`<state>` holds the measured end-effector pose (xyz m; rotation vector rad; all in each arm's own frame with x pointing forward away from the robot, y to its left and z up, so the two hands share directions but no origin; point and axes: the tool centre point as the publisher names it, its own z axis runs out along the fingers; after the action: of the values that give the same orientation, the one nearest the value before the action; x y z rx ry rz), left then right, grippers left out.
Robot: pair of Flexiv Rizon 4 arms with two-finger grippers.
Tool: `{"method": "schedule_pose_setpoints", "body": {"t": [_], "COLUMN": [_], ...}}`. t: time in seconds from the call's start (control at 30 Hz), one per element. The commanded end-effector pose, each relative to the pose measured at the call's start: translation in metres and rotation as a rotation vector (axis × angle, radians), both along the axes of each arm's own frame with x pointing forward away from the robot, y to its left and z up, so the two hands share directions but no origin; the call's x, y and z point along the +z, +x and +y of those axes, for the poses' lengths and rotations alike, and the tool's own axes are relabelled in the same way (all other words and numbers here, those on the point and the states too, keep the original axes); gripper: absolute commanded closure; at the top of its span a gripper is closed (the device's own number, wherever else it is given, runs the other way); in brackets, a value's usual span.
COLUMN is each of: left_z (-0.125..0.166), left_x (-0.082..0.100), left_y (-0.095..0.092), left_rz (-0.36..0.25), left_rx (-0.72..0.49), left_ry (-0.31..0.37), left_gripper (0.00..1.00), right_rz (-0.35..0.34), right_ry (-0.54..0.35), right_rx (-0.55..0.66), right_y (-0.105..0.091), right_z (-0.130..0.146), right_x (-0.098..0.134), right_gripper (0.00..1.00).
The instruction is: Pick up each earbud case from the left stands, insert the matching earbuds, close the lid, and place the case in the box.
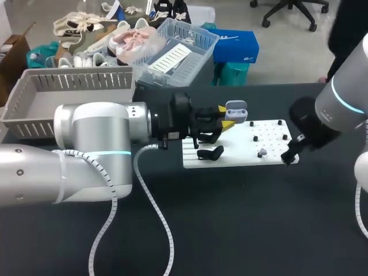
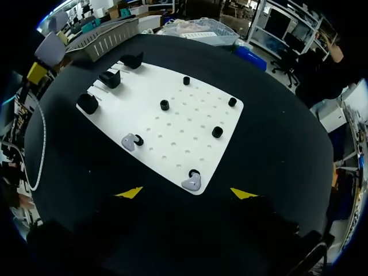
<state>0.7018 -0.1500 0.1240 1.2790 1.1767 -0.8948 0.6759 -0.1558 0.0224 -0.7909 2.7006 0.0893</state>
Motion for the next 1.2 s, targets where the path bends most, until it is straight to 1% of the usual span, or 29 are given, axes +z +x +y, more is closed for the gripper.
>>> {"method": "schedule_pose_setpoints", "body": {"t": [0.03,0.07,0.2,0.23,0.27,0.33,0.43,0.47,0.53,0.57,0.6,0.7,0.77,1.13,1.2], "left_z": [-0.0001,-0.0001,-0.0001,-0.0001,-0.0001,-0.0001,-0.0001,-0.0001,-0.0001,-0.0001,-0.0001,-0.0001,-0.0001,-0.0001,-0.0001], "left_x": [-0.0008,-0.0008,-0.0008,-0.0008,-0.0008,-0.0008,-0.0008,-0.0008,-0.0008,-0.0008,-0.0008,-0.0008,-0.0008,-0.0008,-0.0008], "left_y": [-0.0003,-0.0003,-0.0003,-0.0003,-0.0003,-0.0003,-0.0003,-0.0003,-0.0003,-0.0003,-0.0003,-0.0003,-0.0003,-0.0003,-0.0003], "left_rz": [-0.002,-0.002,-0.002,-0.002,-0.002,-0.002,-0.002,-0.002,-0.002,-0.002,-0.002,-0.002,-0.002,-0.002,-0.002], "left_rx": [0.004,0.004,0.004,0.004,0.004,0.004,0.004,0.004,0.004,0.004,0.004,0.004,0.004,0.004,0.004], "left_ry": [-0.004,-0.004,-0.004,-0.004,-0.004,-0.004,-0.004,-0.004,-0.004,-0.004,-0.004,-0.004,-0.004,-0.004,-0.004], "left_gripper": [1.0,1.0,1.0,1.0,1.0,1.0,1.0,1.0,1.0,1.0,1.0,1.0,1.0,1.0,1.0], "right_rz": [-0.002,-0.001,-0.001,-0.002,-0.001,0.001,0.002,0.002,0.002,0.002,0.001,0.002,0.003,0.008,0.009], "right_ry": [0.003,0.004,0.01,0.012,0.013,0.015,0.015,0.015,0.016,0.016,0.017,0.016,0.016,0.013,0.014], "right_rx": [-0.005,-0.005,-0.01,-0.01,-0.011,-0.013,-0.02,-0.024,-0.03,-0.031,-0.031,-0.032,-0.032,-0.044,-0.045], "right_y": [0.0021,0.0024,0.0029,0.0029,0.0032,0.0038,0.0049,0.005,0.0054,0.0059,0.0062,0.0076,0.0083,0.0098,0.0097], "right_z": [0.0019,0.0021,0.0027,0.0027,0.0027,0.0029,0.0038,0.004,0.0039,0.0039,0.004,0.0049,0.0055,0.0082,0.0085], "right_x": [-0.0034,-0.0037,-0.0041,-0.0041,-0.0045,-0.005,-0.0042,-0.0039,-0.0036,-0.003,-0.0023,-0.0016,-0.0016,0.0,-0.0001], "right_gripper": [0.19,0.25,0.29,0.28,0.29,0.32,0.41,0.4,0.42,0.46,0.49,0.5,0.55,0.58,0.61]}}
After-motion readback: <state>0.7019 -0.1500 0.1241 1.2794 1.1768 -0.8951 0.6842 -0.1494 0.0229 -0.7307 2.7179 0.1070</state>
